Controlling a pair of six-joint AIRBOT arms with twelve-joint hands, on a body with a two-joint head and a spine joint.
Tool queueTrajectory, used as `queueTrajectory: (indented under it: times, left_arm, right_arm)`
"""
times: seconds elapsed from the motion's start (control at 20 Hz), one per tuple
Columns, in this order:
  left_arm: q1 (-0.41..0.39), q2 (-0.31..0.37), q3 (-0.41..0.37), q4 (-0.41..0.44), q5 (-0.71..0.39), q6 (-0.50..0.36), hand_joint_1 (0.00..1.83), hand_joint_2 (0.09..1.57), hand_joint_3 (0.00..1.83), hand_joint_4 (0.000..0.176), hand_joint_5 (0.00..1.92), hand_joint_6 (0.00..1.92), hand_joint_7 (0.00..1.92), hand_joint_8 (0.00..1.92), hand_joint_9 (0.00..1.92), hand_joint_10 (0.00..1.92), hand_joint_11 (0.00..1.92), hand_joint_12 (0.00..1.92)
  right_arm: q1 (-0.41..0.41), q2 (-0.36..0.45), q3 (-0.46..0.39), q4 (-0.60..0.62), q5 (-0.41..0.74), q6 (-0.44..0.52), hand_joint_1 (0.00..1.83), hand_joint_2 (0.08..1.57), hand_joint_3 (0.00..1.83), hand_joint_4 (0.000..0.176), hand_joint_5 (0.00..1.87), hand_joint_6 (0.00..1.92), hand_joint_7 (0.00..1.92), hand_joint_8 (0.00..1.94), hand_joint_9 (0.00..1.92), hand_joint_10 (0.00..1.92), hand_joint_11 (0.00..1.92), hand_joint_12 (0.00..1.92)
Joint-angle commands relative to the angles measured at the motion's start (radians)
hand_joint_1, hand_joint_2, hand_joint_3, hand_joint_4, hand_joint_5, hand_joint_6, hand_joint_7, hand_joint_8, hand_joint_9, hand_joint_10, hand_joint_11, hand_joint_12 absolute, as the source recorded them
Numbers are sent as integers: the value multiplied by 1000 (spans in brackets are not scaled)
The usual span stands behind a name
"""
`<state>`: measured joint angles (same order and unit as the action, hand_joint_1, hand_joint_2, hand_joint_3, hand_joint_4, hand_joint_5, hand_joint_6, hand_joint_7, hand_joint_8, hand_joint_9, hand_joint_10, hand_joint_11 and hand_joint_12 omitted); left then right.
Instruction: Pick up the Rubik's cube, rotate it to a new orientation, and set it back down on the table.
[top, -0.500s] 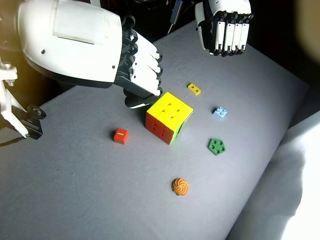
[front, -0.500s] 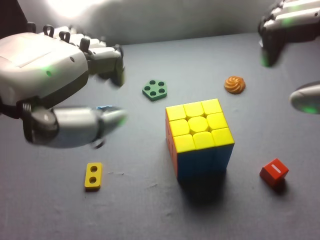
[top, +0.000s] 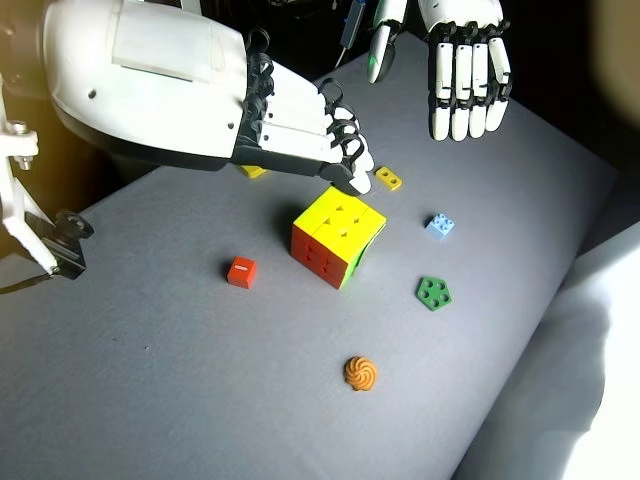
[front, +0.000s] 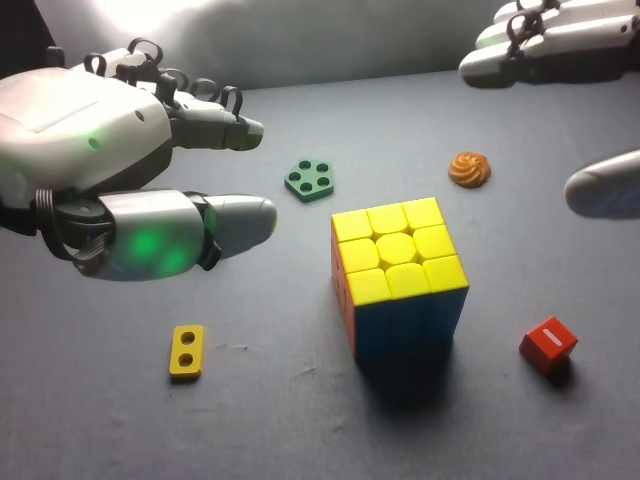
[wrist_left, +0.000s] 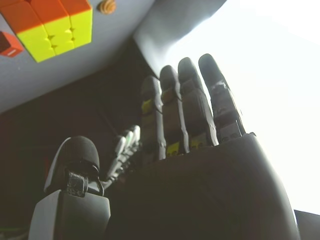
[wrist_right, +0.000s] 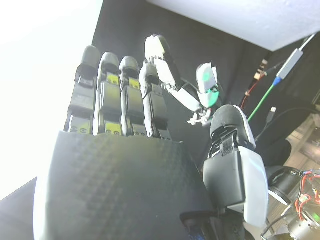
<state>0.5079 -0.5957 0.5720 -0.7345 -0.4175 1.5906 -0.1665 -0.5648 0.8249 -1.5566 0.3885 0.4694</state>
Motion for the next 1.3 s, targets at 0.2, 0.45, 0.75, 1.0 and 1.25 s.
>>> queueTrajectory:
  times: [0.2,0.45,0.75,1.0,1.25]
  left_arm:
    - [-17,-16,-42,-146,-200,109,257,1152,0,0,253,0,223,0,168,2,0,403]
    - [-32,-57,-47,-262,-215,222,598,972,0,0,107,0,71,0,30,0,0,70]
    - [27,-165,-60,-380,-396,212,1096,812,0,0,112,18,1,0,0,0,31,21]
    - [41,-267,-52,-455,-466,243,1082,820,0,0,12,4,0,0,0,0,2,2]
    - [45,-370,-25,-488,-509,275,1066,797,0,0,11,4,0,0,0,0,12,9]
  right_arm:
    - [15,0,-4,78,-33,-1,0,1203,0,0,217,4,197,5,153,5,0,466]
    - [14,-3,-6,79,-50,-1,0,1205,1,0,219,2,200,1,162,0,0,453]
    - [14,-4,-10,79,-50,-1,0,1202,1,0,227,0,215,0,176,0,0,517]
    - [14,-4,-11,78,-50,-1,0,1199,0,0,242,1,232,2,194,2,0,572]
    - [15,-5,-13,78,-65,-1,0,1190,0,0,238,8,232,7,186,5,0,490]
